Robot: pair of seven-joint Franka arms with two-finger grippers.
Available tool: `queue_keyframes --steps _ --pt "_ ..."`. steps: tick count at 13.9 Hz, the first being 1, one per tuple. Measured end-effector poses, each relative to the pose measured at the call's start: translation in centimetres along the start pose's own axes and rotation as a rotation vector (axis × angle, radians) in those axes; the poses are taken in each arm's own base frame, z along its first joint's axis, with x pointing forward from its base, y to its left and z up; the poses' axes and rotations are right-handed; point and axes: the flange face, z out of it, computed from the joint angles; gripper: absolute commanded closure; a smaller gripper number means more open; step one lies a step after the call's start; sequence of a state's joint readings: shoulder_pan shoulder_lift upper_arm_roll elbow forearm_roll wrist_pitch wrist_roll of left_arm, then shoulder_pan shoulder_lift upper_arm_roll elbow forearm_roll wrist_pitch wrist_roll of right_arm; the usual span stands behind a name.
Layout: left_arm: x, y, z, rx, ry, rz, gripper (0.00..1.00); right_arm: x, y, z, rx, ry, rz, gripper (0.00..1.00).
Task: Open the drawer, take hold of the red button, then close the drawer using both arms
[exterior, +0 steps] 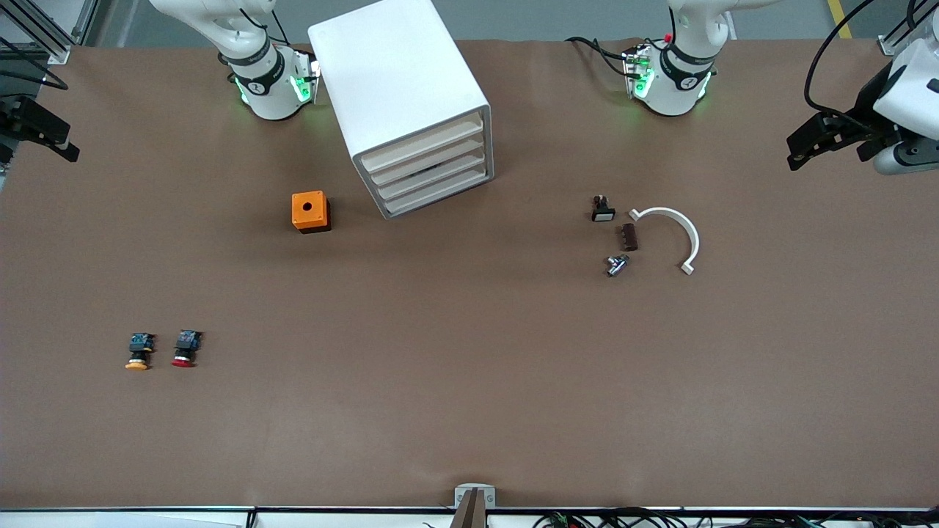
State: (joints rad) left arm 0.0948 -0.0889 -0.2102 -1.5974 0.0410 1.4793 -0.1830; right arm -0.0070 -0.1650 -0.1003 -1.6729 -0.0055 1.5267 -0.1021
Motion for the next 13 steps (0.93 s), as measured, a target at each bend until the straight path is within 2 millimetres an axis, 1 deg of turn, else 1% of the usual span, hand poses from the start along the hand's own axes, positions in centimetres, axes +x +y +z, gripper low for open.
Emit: queue_keyframes --steps 3,8,13 --pt "0.05 0.00 0.07 0.000 -0.001 0.007 0.00 0.02 -0.29 0.12 0.001 -0.003 0.036 0.00" --pt "0.14 0.01 0.22 0.000 -0.004 0.007 0.00 0.05 -0.46 0.23 0.001 -0.004 0.034 0.00" --pt "0.14 0.01 0.22 0.000 -0.004 0.007 0.00 -0.02 0.12 0.49 0.003 -0.010 0.045 0.00"
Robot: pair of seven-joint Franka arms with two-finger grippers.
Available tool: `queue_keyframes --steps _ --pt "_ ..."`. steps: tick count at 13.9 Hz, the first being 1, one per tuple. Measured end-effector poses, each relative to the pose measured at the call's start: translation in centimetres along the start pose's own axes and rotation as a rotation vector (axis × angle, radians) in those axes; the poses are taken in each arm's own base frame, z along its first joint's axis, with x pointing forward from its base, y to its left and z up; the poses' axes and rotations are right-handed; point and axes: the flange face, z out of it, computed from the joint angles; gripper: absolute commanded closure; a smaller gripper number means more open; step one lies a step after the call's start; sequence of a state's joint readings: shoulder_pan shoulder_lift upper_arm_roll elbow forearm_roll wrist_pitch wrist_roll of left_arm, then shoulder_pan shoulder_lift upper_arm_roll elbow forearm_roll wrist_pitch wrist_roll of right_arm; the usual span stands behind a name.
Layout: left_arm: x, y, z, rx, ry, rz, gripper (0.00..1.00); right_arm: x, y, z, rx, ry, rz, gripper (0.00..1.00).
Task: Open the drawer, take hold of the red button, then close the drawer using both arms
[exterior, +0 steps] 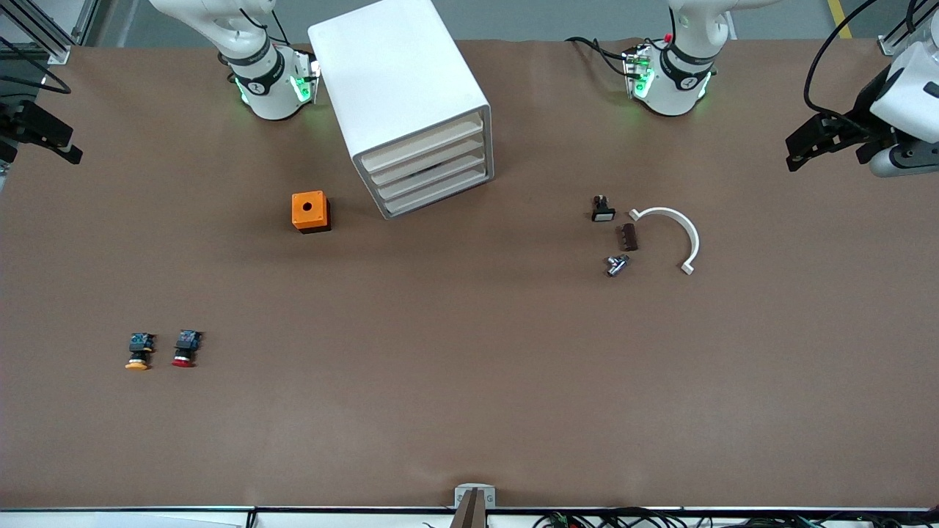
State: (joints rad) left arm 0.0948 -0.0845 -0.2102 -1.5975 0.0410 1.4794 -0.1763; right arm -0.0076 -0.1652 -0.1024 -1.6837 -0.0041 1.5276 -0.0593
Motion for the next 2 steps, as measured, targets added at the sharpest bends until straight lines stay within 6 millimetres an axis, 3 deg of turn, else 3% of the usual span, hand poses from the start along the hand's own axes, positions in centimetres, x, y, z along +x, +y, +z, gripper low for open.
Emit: queue_keyframes --steps 2 --pt "0.00 0.00 0.00 0.000 0.000 0.000 0.00 -0.01 0.01 0.05 0.000 -0.001 0.000 0.00"
